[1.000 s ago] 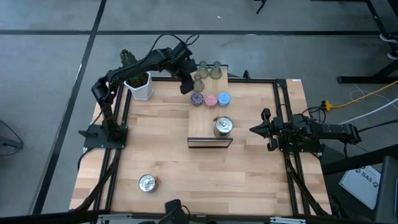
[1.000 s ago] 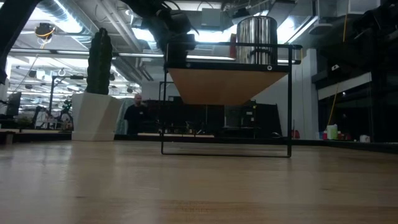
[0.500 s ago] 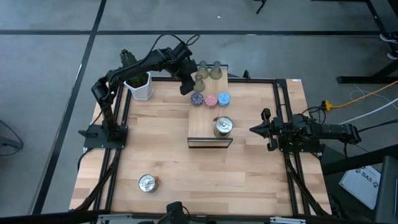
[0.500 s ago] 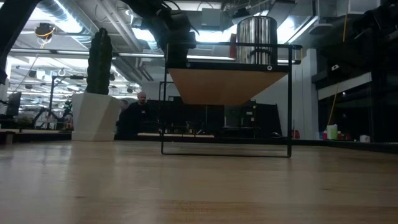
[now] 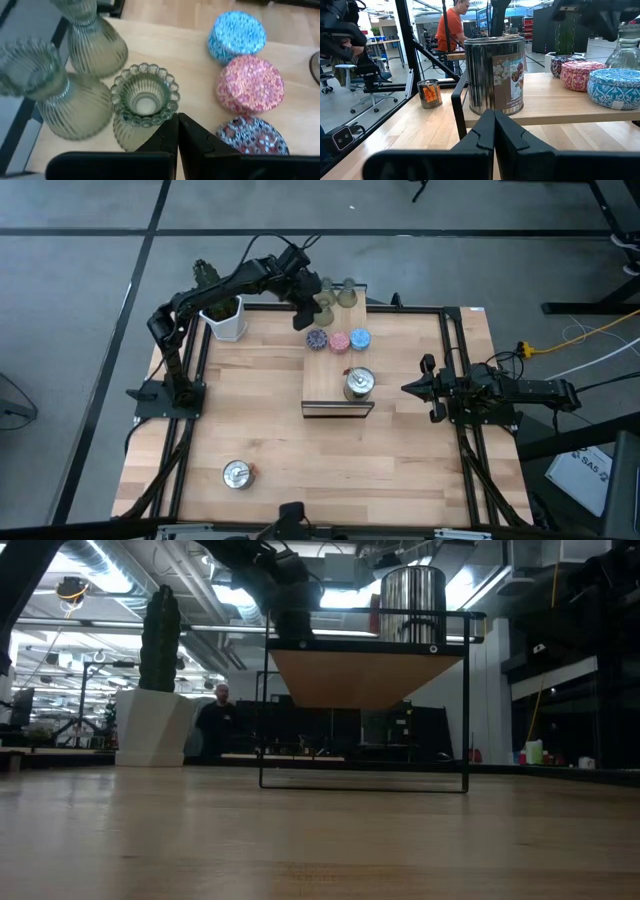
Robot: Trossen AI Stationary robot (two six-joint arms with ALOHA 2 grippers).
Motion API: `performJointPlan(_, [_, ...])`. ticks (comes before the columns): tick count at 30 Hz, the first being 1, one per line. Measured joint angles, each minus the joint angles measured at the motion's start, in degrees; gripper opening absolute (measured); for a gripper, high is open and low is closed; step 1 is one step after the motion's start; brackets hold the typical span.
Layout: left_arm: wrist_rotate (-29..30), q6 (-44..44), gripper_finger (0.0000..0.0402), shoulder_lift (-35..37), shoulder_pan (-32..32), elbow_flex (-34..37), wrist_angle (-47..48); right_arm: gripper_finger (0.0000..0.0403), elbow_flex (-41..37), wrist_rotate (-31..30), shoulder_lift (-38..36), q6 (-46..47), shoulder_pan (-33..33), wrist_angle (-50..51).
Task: Pick & Place candle stick holders
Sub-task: Put the transparent candle holder on the shelf
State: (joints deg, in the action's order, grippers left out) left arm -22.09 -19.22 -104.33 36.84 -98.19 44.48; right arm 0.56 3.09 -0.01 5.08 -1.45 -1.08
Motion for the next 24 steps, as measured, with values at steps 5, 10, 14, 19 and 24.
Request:
performJointPlan(5, [-0.15, -0.03, 0.0002, -0.74, -0.04, -0.02, -2.13, 0.0005, 0.0, 0.01, 0.0, 0.01, 0.02, -0.01])
performJointPlan(10, [-0.2, 0.38, 0.0002, -1.42, -0.07, -0.02, -4.39, 0.0005, 0.0, 0.01, 0.0, 0.01, 0.0, -0.01])
performJointPlan(14, [-1.53, 0.41, 0.0002, -1.49, -0.07, -0.02, -5.99, 0.0005, 0.0, 0.0, 0.0, 0.0, 0.02, -0.02])
performJointPlan(19, [-3.3, 0.5, 0.0002, -1.49, -0.07, -0.04, -7.93, 0.0005, 0.0, 0.0, 0.0, 0.02, 0.0, 0.0])
performJointPlan(24, [-3.32, 1.02, 0.0001, -1.86, -0.07, -0.04, -7.77, 0.0005, 0.0, 0.0, 0.0, 0.01, 0.02, -0.01])
